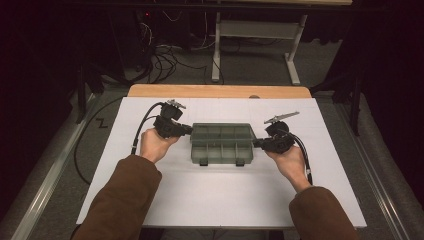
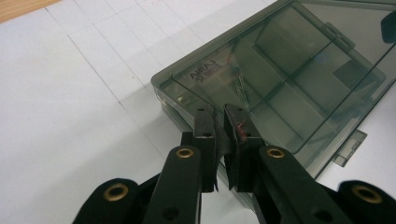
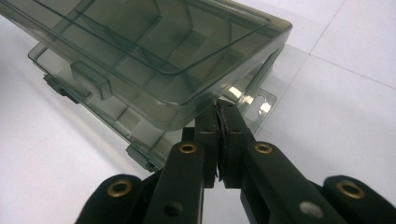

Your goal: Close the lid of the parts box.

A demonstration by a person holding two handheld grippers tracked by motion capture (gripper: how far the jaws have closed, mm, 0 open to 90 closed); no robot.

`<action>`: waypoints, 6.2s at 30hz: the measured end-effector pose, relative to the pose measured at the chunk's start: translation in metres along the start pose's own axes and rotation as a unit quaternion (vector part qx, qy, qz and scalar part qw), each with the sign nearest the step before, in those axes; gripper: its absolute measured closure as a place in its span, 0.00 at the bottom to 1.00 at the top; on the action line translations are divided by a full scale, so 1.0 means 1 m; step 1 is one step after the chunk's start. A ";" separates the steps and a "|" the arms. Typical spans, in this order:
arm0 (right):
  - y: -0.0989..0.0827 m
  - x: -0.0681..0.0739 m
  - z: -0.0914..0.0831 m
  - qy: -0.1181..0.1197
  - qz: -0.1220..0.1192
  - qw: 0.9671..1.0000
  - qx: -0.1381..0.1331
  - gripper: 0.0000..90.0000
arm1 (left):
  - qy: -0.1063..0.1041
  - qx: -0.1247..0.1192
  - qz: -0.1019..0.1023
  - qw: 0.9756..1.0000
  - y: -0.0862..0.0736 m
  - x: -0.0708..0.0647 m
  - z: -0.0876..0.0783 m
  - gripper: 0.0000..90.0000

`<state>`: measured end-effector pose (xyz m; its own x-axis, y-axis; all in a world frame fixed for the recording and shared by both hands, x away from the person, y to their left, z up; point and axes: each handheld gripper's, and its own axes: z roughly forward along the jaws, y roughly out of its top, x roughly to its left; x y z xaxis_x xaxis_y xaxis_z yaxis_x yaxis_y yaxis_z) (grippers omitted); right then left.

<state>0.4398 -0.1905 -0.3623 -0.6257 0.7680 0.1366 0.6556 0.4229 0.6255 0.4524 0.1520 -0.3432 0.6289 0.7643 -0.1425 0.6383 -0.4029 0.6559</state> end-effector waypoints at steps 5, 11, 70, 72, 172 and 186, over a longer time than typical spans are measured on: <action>-0.002 -0.004 -0.002 -0.004 0.004 1.000 -0.001 0.99 | 0.001 0.003 0.005 1.000 -0.002 -0.002 0.001 0.93; -0.002 -0.007 -0.008 -0.006 0.011 1.000 -0.014 0.99 | 0.003 0.011 0.015 1.000 -0.008 -0.006 0.006 0.93; -0.008 0.003 -0.006 0.003 -0.009 0.999 -0.052 0.88 | 0.035 -0.020 0.033 0.999 -0.024 -0.023 0.000 0.51; -0.008 0.003 -0.007 0.003 -0.008 0.999 -0.054 0.88 | 0.042 -0.026 0.033 0.998 -0.025 -0.022 -0.003 0.49; -0.101 -0.009 -0.070 -0.010 0.000 0.985 -0.170 0.62 | 0.095 -0.170 -0.020 0.981 -0.132 -0.007 -0.070 0.43; -0.118 -0.014 -0.073 -0.017 0.010 0.983 -0.182 0.58 | 0.103 -0.180 -0.028 0.978 -0.145 -0.005 -0.070 0.42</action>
<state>0.3403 -0.2862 -0.3822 -0.5960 0.7924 0.1297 0.4693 0.2128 0.8570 0.3257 0.2417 -0.3861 0.4713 0.8800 -0.0580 0.4483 -0.1825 0.8751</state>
